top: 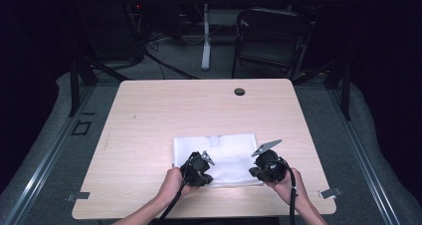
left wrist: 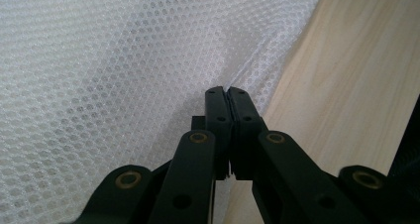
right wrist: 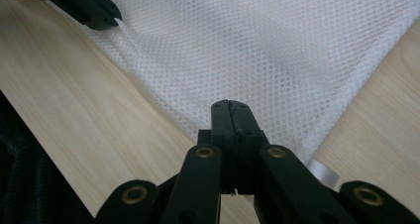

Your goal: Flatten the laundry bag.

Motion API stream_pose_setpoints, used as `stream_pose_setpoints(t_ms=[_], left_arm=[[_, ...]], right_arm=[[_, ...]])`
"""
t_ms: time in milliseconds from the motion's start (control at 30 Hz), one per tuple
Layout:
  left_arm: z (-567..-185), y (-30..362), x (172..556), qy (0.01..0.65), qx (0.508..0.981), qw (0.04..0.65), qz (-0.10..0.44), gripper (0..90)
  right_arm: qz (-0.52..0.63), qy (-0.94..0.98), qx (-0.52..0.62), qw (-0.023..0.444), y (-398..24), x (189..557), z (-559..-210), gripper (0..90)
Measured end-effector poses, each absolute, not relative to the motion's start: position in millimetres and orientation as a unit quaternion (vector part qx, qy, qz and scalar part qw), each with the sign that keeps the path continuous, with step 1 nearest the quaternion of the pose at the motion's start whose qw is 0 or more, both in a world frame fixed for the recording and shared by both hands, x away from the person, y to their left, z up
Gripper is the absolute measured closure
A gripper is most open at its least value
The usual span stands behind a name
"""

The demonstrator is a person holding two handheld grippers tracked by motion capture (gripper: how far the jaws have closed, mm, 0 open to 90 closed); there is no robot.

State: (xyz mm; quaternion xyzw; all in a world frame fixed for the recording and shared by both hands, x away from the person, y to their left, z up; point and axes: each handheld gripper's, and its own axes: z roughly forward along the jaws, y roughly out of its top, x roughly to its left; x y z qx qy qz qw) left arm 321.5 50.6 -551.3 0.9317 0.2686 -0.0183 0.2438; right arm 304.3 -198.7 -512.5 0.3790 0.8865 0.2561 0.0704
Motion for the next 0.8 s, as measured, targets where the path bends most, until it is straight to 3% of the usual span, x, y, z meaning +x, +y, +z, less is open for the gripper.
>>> stream_pose_setpoints(t_ms=[600, 800], left_arm=[[-528, 63, 328, 0.269, 0.915, 0.302, 0.010, 88.9], [-525, 63, 328, 0.267, 0.914, 0.306, 0.016, 88.8]], right_arm=[[0.252, 0.912, 0.315, 0.069, -162, 290, -521, 90.0], [0.237, 0.921, 0.293, 0.099, -148, 292, -532, 90.0]])
